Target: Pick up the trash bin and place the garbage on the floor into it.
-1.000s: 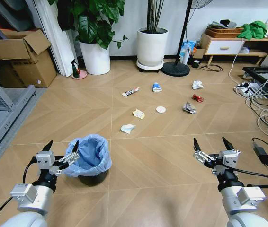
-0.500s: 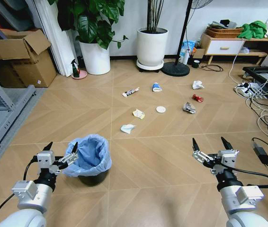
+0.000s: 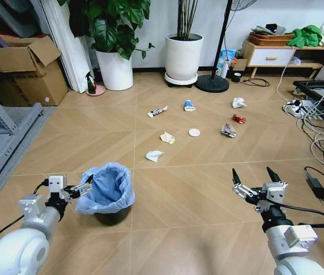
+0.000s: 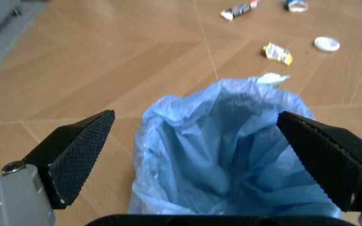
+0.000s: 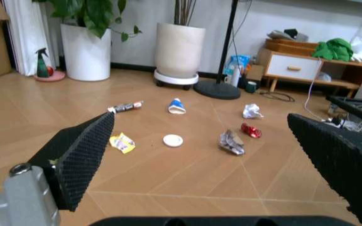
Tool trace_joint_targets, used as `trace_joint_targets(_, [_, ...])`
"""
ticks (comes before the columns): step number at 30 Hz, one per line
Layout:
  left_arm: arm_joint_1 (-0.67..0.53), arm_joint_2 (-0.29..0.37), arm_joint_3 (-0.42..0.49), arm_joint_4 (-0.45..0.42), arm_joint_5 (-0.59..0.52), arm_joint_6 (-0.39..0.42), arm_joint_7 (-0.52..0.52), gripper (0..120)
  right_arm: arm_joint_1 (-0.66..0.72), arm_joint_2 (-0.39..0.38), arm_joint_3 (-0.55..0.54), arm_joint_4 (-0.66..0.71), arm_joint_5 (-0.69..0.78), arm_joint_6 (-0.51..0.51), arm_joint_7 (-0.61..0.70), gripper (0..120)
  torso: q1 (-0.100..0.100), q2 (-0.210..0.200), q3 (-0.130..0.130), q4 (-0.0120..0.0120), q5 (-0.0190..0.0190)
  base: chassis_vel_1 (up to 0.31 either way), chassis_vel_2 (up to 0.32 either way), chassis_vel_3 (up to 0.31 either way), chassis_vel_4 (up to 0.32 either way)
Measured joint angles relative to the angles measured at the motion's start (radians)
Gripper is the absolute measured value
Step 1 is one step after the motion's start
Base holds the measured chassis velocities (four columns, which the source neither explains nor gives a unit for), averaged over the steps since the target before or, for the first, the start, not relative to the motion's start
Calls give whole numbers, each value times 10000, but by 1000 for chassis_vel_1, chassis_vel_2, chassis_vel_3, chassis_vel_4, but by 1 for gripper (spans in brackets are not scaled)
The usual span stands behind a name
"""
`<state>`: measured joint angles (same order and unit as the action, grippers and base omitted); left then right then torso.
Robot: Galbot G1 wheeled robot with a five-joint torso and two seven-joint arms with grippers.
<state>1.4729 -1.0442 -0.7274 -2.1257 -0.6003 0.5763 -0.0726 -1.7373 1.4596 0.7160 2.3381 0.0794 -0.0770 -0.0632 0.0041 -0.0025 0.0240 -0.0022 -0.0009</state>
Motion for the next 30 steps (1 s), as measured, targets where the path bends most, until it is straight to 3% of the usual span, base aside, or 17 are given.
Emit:
trace_joint_targets(6, [-431,330,104,539,-551,447,6,100,-11,-78,-35,-117,-5,-19,4,100,0,0,0,2,0,0,0,0,0])
trace_joint_targets(16, [-2411,1036,1143,2066,-1533,1420,-80,100,26,-235,-74,-325,-8,-113,20,100,0,-1,0,1,1,0,0,0,0])
trace_joint_targets(24, [-3753,1279,2037,3827,-1504,1628,148,100,35,-274,-59,-407,0,-134,41,100,1,0,0,-1,1,0,0,0,0])
trace_joint_targets(30, [-3995,1478,2197,4328,-1269,1632,416,100,69,-293,-40,-477,9,-137,57,100,1,0,0,1,2,0,0,0,0])
